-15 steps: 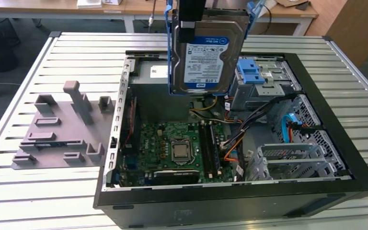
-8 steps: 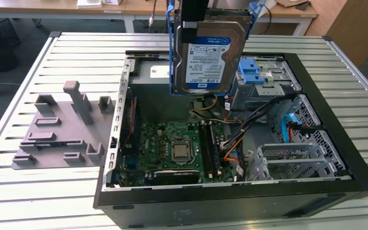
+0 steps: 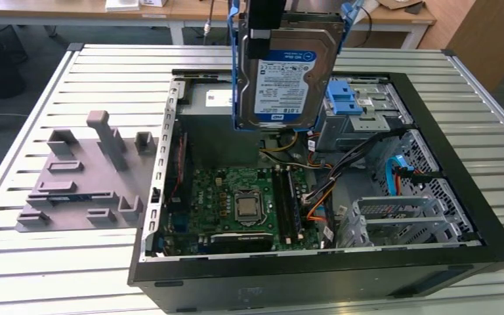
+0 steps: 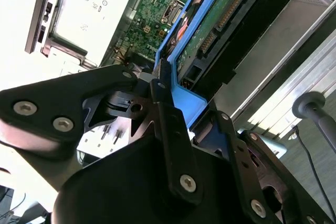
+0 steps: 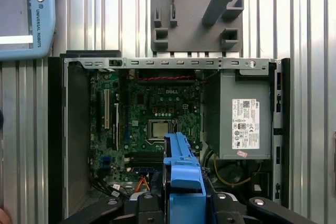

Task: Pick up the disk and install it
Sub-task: 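Insert the disk into the insertion slot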

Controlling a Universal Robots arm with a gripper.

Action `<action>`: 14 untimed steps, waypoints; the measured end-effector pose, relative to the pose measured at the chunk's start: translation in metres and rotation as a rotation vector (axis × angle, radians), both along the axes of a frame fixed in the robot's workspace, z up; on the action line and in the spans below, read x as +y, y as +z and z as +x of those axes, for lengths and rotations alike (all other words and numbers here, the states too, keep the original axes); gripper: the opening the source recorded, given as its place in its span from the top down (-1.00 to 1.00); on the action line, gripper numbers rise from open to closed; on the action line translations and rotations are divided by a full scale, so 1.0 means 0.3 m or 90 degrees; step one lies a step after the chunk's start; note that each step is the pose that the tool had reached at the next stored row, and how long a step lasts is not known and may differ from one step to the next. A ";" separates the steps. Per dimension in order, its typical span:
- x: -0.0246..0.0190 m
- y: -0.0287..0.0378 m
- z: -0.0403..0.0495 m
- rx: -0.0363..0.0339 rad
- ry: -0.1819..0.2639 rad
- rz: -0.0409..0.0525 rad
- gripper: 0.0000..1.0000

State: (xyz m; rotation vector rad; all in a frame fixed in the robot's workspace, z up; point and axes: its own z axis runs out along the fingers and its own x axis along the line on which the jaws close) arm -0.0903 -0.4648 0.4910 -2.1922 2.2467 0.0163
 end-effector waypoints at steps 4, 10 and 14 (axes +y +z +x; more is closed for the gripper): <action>-0.018 -0.001 0.000 -0.0001 0.000 0.0000 0.27; -0.069 -0.004 0.000 0.0001 0.000 0.0000 0.27; -0.091 -0.009 0.003 0.0000 -0.001 0.0021 0.27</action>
